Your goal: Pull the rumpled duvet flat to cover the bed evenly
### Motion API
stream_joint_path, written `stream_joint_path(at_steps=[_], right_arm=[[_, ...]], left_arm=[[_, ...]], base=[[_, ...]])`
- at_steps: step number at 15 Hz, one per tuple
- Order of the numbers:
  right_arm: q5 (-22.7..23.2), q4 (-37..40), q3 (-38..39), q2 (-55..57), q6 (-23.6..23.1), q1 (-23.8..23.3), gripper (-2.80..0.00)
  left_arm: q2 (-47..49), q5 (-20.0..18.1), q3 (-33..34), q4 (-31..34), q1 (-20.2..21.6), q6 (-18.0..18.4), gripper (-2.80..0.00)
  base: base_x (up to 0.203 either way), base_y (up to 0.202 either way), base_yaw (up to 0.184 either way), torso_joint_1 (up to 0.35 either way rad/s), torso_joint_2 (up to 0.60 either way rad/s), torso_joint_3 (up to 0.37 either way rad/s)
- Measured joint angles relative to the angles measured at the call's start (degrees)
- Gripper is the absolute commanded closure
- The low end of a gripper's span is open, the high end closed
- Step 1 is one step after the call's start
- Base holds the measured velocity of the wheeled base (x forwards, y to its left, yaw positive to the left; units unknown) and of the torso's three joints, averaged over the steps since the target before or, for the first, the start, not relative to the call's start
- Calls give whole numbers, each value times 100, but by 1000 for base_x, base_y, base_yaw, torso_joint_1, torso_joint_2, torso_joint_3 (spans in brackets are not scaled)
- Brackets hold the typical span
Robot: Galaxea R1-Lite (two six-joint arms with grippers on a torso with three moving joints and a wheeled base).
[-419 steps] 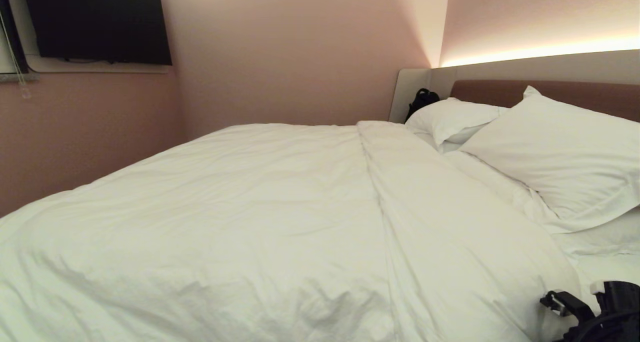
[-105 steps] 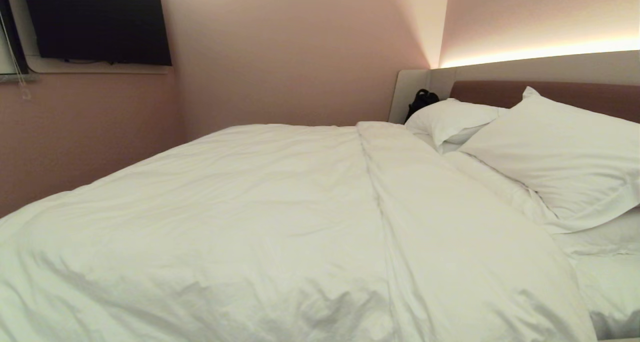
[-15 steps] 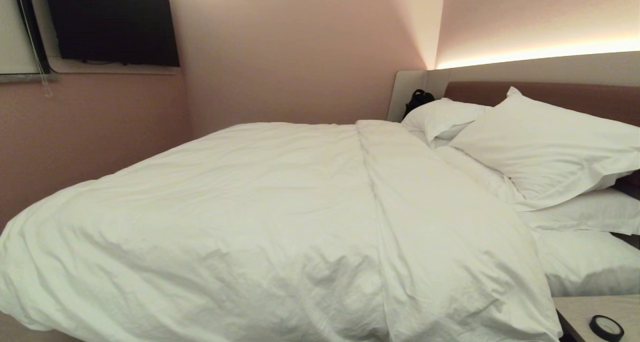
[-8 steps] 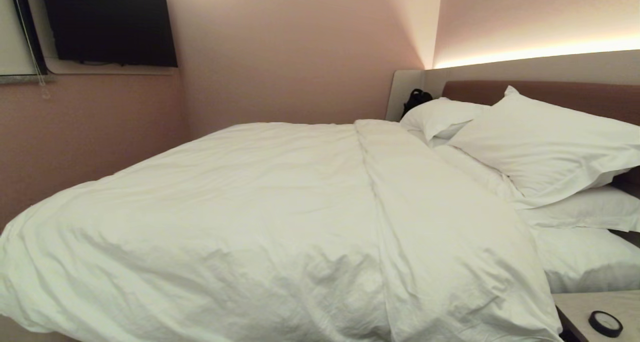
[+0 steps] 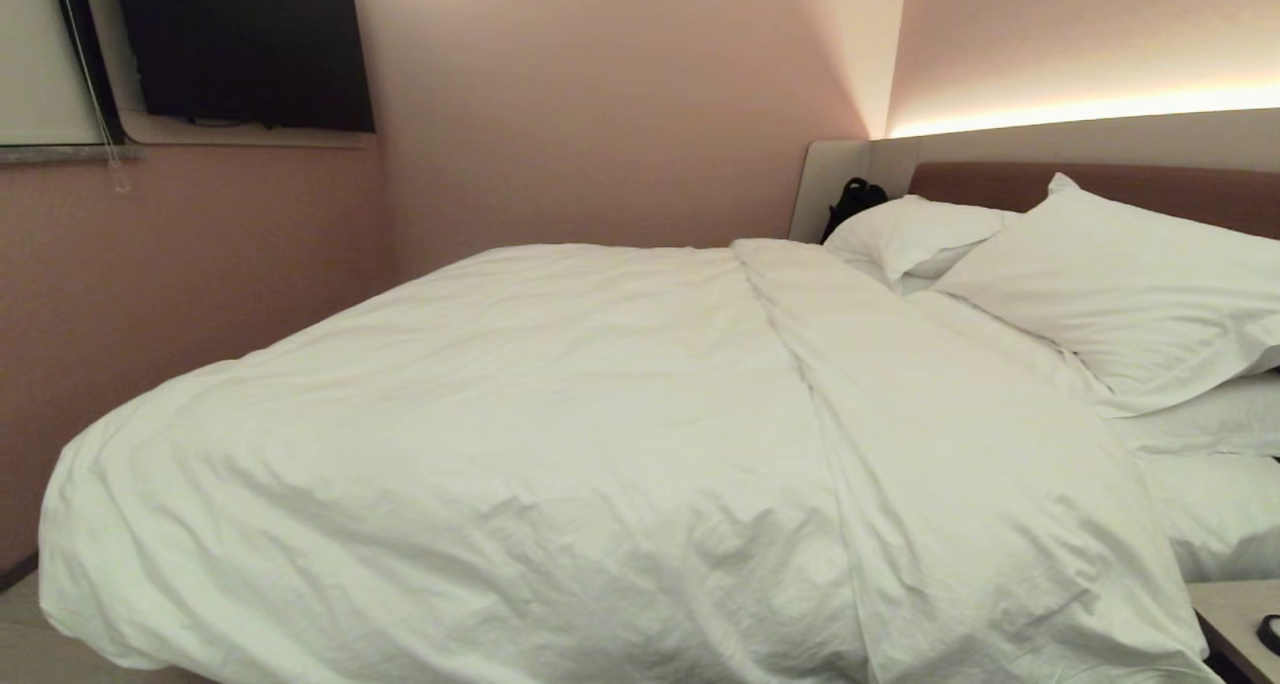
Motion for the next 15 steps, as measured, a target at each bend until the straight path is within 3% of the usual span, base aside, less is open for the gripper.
stream_joint_path(at_steps=[15], right_arm=[[2,0,0,0,-1,2,0]], left_arm=[[0,-5,0,0,1,0,0]], base=[[0,196,0,4,3,3]])
